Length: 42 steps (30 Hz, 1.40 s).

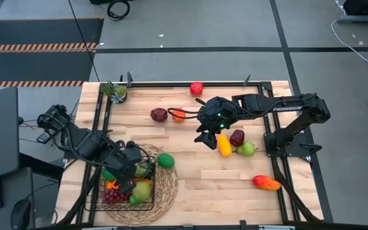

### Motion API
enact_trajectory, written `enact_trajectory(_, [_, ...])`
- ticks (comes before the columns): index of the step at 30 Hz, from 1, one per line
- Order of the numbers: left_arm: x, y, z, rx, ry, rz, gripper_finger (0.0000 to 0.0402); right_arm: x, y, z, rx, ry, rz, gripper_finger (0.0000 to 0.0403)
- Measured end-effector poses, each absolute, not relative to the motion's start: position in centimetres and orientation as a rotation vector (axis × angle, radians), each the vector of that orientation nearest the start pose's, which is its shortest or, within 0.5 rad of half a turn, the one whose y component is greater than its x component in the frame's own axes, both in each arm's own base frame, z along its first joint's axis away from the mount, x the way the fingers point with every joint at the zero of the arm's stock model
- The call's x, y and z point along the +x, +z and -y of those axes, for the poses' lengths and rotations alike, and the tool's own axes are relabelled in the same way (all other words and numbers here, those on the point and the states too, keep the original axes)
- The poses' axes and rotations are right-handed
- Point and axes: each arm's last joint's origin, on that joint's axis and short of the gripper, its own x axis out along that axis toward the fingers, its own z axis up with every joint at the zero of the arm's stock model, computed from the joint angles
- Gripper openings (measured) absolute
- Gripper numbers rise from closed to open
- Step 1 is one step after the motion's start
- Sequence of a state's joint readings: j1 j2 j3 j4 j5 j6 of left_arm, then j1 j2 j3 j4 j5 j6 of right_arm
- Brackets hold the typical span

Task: Build produce basket
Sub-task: Put the pear into the black wire basket

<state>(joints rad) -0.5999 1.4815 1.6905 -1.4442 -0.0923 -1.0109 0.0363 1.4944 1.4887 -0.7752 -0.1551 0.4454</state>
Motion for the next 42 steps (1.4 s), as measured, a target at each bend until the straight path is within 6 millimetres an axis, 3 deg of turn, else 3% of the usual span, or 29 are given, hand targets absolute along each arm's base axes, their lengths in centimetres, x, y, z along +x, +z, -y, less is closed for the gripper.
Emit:
enact_trajectory(6, [21.9,38.6,13.7,-0.474,0.206,-1.193,0.0188,30.6,35.0,-1.5,0.448,-0.015,-0.913,0.0242])
enact_trajectory(11, [23.2,38.9,12.6,-0.511,0.257,-1.083,0.0207,30.3,34.4,-1.5,0.430,-0.025,-0.982,0.0242])
enact_trajectory(17, [25.4,39.7,10.8,-0.562,0.322,-0.884,0.0202,29.2,32.9,-0.9,0.368,-0.103,-1.118,0.0243])
enact_trajectory(25, [28.7,40.3,9.1,-0.564,0.294,-0.700,0.0201,27.0,27.3,-0.4,0.406,-0.183,-1.374,0.0260])
enact_trajectory(32, [30.5,39.7,9.0,-0.577,0.293,-0.654,0.0194,24.0,23.4,-0.5,0.451,-0.226,-1.509,0.0266])
enact_trajectory(42, [32.4,37.8,9.7,-0.558,0.305,-0.695,0.0193,19.0,21.4,-0.7,0.480,-0.231,-1.527,0.0266])
